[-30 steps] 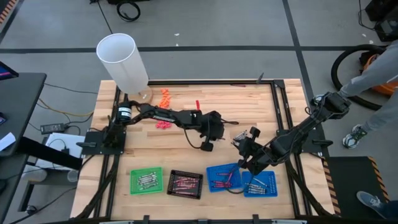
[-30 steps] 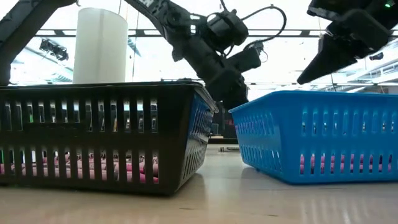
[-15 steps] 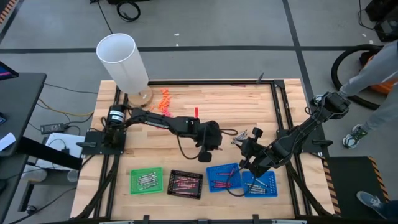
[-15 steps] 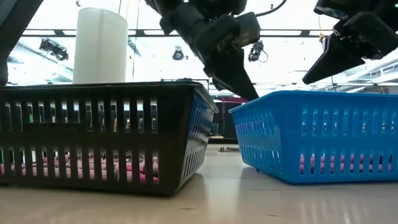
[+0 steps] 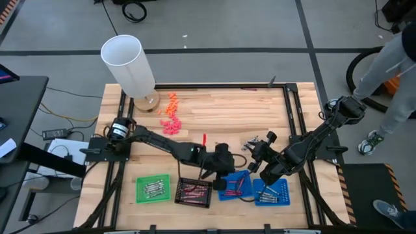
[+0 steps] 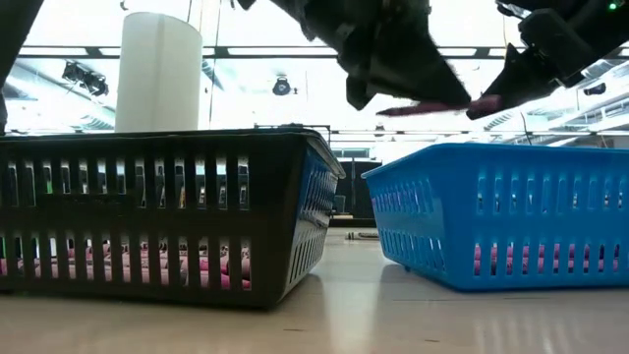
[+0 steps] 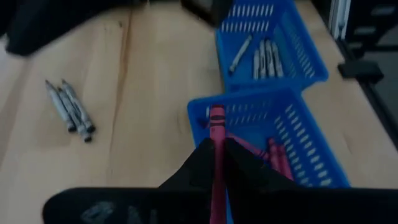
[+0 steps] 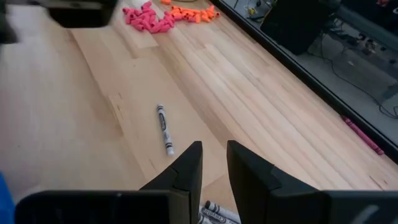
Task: Sort crayons
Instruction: Put the red crayon into the left blue bin
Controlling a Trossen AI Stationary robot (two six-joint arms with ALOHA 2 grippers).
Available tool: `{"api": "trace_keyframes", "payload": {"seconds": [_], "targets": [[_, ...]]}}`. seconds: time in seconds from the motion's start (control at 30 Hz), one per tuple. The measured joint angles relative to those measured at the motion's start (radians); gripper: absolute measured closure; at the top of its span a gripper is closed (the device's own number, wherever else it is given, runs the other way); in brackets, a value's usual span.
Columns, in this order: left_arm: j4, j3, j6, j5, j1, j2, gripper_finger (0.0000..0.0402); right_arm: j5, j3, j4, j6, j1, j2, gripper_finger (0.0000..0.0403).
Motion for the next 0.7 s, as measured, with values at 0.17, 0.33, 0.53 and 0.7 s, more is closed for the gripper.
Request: {"api": "trace_keyframes", "payload": {"seconds": [0.17, 0.33, 0.53, 0.7], "targets": [[0.091, -0.001, -0.014, -0.055, -0.032, 0.038, 0.0374, 0.002, 0.0, 0.0, -0.001, 0.0, 0.0, 0.0323], [0.142, -0.001, -0.028, -0.063, -0.039, 0.094, 0.0374, 0.002, 0.0, 0.006, 0.004, 0.012, 0.0, 0.0325], [0.163, -0.001, -0.034, -0.07, -0.038, 0.145, 0.0374, 0.002, 0.0, 0.015, 0.012, 0.022, 0.0, 0.0325], [0.165, 0.0, -0.06, -0.064, -0.038, 0.17, 0.0348, 0.002, 0.0, 0.03, 0.01, 0.025, 0.0, 0.0325]]}}
